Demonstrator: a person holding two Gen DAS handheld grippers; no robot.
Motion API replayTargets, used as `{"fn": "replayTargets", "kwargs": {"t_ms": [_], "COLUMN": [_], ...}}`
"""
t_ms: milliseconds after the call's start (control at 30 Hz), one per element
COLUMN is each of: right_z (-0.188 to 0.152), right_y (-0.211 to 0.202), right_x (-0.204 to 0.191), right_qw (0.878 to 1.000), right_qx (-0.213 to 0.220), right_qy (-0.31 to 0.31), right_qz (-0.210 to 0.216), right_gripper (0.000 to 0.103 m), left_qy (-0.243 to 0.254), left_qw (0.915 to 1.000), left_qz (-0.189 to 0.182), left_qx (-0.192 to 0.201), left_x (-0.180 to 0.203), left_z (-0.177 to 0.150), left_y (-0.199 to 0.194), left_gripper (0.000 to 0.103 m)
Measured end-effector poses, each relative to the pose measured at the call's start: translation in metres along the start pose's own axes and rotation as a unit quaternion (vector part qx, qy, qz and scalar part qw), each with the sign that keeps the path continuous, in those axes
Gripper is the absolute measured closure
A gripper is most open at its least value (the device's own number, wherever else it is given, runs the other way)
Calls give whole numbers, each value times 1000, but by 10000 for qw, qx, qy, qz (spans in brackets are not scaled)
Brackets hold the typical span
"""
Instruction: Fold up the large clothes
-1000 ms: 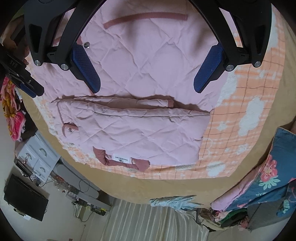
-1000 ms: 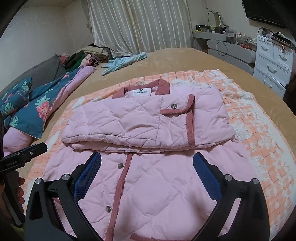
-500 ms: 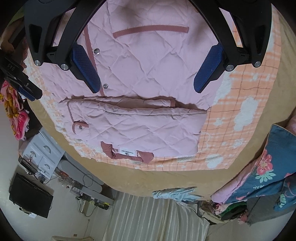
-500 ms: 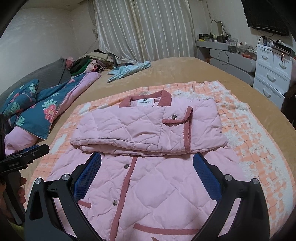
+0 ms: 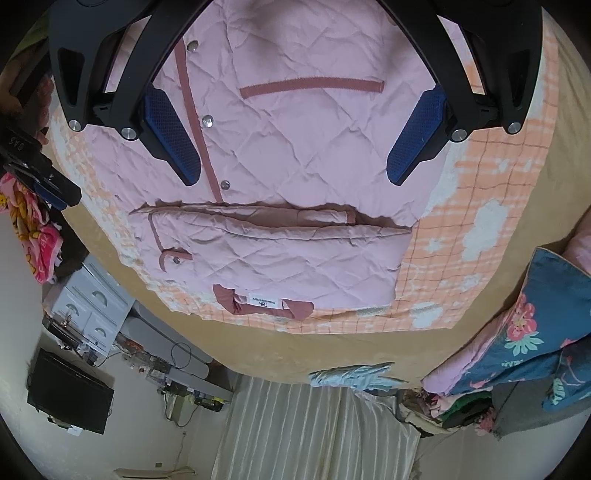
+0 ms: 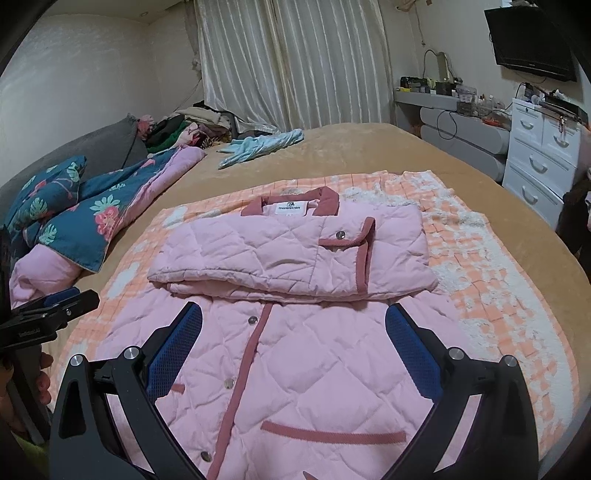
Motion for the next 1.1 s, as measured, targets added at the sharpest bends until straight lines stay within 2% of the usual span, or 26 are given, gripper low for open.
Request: {"fn": "replayTargets", "kwargs": {"t_ms": [267, 667, 1100], "right_z": [-21, -40, -62], "right_y": [-16, -23, -27], "right_x": [5, 16, 37], "right_qw": [9997, 9996, 9990], "right_qx": [-107, -231, -395], "right_qy": [-218, -171, -85], "right_qz": [-65, -50, -170], "right_gripper": [4, 4, 4], "left_qy": [116, 113, 16], "left_qw": [9999, 9996, 9984], "left_qz": [40, 205, 451], "left_qx": [-30, -153, -337], "left_x": [6, -2, -25], "left_z": [-20, -48, -75], "left_y": [-9, -13, -14], "left_gripper": [8, 8, 8]}}
Point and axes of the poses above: each gripper's, at about its wrist camera, not at the fingertips, and y roughly the way its jaws point, x to its right, z to its top, the point moved 8 cm from there along y, roughly the way its jaws point, and after that the axes turned 4 degrees about y, right-handed, at the moved point
